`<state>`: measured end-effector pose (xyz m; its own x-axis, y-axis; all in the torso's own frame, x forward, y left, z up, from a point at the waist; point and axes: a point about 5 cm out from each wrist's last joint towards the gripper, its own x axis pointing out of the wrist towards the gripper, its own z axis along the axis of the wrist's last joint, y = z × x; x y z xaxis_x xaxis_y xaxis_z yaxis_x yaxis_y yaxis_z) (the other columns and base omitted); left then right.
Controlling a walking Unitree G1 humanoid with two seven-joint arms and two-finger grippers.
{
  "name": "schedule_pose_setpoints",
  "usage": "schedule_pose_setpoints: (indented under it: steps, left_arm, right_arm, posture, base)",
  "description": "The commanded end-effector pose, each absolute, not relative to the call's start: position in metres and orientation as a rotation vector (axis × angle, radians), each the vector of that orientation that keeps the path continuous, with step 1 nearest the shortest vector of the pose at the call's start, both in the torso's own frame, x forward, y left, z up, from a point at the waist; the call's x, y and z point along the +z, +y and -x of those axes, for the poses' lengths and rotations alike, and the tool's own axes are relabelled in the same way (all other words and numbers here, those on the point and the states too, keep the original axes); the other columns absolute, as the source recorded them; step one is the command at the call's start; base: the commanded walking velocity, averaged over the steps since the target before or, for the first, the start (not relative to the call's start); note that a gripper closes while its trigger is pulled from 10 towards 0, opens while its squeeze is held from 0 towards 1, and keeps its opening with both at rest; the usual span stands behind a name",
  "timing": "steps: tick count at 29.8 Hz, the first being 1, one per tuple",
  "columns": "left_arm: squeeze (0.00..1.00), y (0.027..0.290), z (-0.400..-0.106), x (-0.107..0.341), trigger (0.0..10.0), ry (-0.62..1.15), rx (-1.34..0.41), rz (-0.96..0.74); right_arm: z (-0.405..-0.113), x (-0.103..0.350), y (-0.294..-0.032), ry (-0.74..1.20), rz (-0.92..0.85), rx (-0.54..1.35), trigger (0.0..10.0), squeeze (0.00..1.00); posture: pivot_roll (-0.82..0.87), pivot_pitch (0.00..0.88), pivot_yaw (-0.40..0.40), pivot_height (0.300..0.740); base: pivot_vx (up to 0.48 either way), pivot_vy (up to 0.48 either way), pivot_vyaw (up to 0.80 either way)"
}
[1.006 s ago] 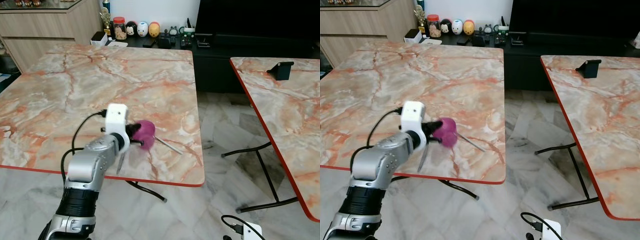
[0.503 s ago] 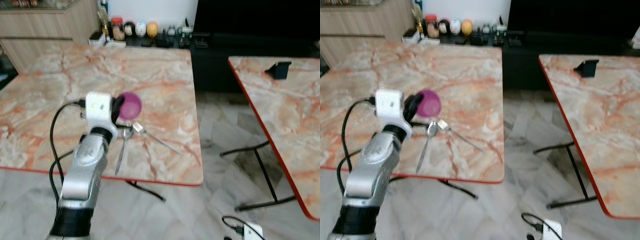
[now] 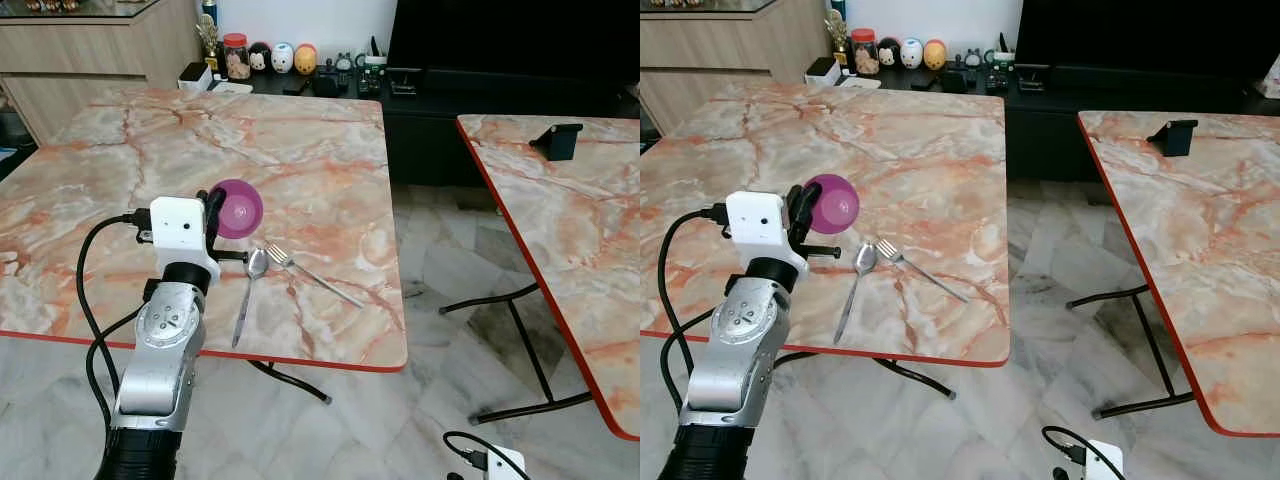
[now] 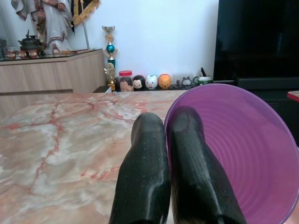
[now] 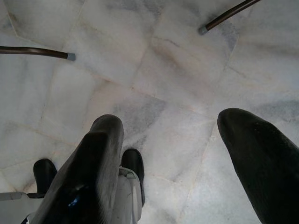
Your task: Setting the table
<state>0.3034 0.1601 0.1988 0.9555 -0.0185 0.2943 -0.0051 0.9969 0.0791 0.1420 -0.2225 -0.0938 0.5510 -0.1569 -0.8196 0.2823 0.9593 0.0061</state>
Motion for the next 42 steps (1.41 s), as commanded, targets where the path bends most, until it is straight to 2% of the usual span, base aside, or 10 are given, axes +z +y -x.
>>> schedule_pose_setpoints:
  steps: [1, 42]
  left_arm:
    - [0.0, 0.1616, -0.302, 0.2004, 10.0, -0.312, 0.006, -0.089]
    - [0.0, 0.1623, -0.3034, 0.2067, 10.0, -0.36, 0.02, -0.141]
  right_arm:
    - [-0.1398, -0.0941, -0.2253, 0.962, -0.133, -0.263, 10.0, 0.0]
    - [-0.1442, -0.0922, -0.2257, 0.943, -0.141, -0.267, 10.0, 0.0]
  posture:
    - [0.12, 0.0, -0.055, 0.74]
    - [0.12, 0.0, -0.056, 0.74]
  base:
    - [0.0, 0.0, 0.0]
    - [0.0, 0.0, 0.0]
